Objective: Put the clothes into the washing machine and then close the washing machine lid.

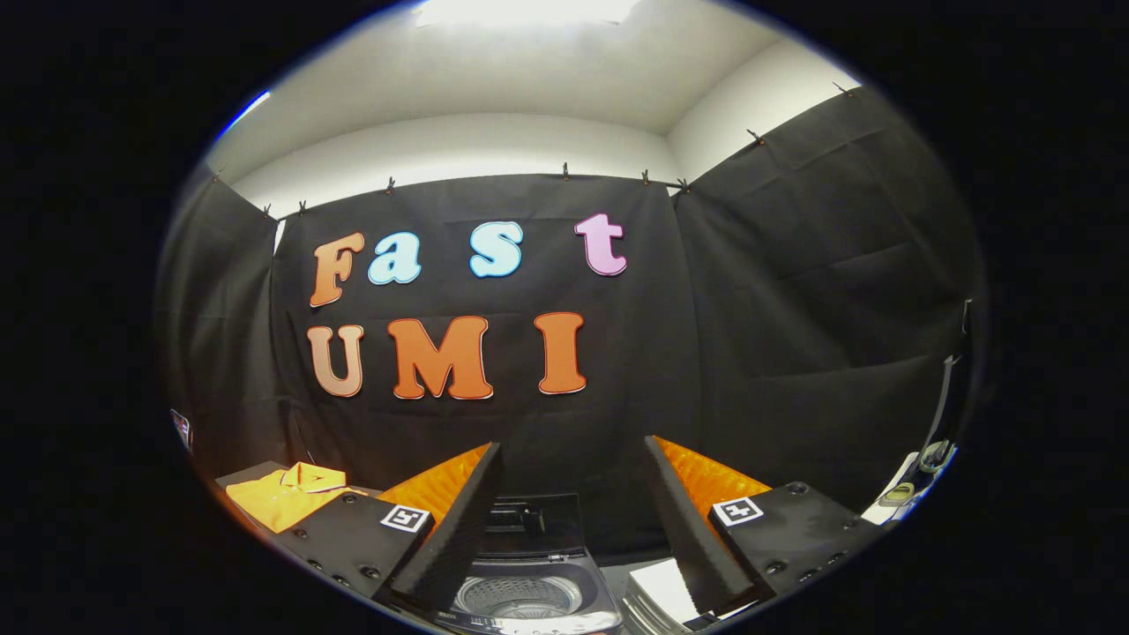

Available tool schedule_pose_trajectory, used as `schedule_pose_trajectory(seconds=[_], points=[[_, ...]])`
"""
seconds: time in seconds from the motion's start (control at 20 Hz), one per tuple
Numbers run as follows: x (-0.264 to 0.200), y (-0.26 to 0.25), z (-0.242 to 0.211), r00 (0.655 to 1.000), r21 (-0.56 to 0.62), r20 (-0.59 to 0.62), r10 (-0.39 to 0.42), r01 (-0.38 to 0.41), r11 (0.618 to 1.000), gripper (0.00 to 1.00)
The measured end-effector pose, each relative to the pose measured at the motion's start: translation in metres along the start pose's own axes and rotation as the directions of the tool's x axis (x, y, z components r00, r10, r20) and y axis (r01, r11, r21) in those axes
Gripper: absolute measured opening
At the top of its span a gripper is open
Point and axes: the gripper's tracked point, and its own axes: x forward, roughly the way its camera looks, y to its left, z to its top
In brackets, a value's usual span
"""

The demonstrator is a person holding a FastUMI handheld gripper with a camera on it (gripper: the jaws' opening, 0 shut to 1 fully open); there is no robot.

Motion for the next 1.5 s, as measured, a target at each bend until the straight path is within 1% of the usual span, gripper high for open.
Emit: schedule_pose_trajectory(seconds=[0.55,0.9,1.1,1.35,1.5], points=[[0.000,0.012,0.003,1.000,-0.008,0.002,0.022,-0.022,1.000,1.00],[0.002,0.017,0.000,1.000,0.003,-0.008,0.021,-0.021,1.000,1.00],[0.007,0.042,-0.002,0.999,-0.015,-0.011,0.051,-0.051,0.999,1.00],[0.013,0.092,-0.008,0.993,-0.039,-0.022,0.115,-0.116,0.993,1.00],[0.019,0.119,-0.011,0.991,-0.029,-0.032,0.132,-0.133,0.991,1.00]])
